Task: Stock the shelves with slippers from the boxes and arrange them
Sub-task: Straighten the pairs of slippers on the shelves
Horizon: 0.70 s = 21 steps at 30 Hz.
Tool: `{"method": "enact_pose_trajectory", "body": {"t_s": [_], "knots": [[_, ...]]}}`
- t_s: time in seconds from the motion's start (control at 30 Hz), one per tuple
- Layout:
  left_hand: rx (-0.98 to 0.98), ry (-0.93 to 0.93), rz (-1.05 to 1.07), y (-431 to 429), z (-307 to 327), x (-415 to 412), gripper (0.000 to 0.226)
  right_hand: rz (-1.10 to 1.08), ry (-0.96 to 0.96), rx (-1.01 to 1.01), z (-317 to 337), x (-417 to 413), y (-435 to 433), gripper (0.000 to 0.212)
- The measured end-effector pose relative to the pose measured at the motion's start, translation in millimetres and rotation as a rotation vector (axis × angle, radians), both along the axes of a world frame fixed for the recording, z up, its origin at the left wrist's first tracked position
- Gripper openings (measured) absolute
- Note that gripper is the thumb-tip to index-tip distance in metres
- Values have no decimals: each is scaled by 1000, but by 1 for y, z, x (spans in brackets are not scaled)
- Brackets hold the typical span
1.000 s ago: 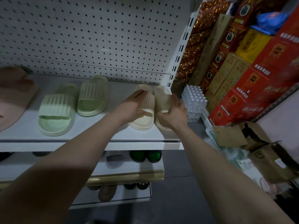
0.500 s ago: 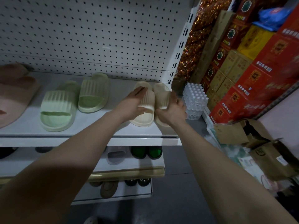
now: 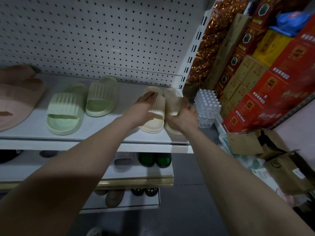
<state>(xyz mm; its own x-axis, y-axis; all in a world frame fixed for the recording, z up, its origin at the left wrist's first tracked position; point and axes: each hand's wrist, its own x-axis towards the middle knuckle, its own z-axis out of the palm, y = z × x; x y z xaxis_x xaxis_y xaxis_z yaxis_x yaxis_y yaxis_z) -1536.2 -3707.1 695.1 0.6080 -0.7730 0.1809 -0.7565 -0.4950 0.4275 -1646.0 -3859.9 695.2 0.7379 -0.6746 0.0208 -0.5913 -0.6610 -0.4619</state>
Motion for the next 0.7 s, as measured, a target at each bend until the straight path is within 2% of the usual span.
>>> {"method": "enact_pose_trajectory", "body": {"t_s": [0.17, 0.33, 0.5, 0.7], "knots": [[-18, 72, 26, 0, -3, -2, 94, 36, 19, 68, 4, 0, -8, 100], [-10, 25, 32, 4, 4, -5, 97, 60, -103, 71, 17, 1, -22, 60], [-143, -52, 80, 15, 22, -9, 72, 131, -212, 0, 36, 6, -19, 44], [-216, -73, 115, 47, 32, -9, 52, 292, -277, -141, 41, 20, 26, 42]]}}
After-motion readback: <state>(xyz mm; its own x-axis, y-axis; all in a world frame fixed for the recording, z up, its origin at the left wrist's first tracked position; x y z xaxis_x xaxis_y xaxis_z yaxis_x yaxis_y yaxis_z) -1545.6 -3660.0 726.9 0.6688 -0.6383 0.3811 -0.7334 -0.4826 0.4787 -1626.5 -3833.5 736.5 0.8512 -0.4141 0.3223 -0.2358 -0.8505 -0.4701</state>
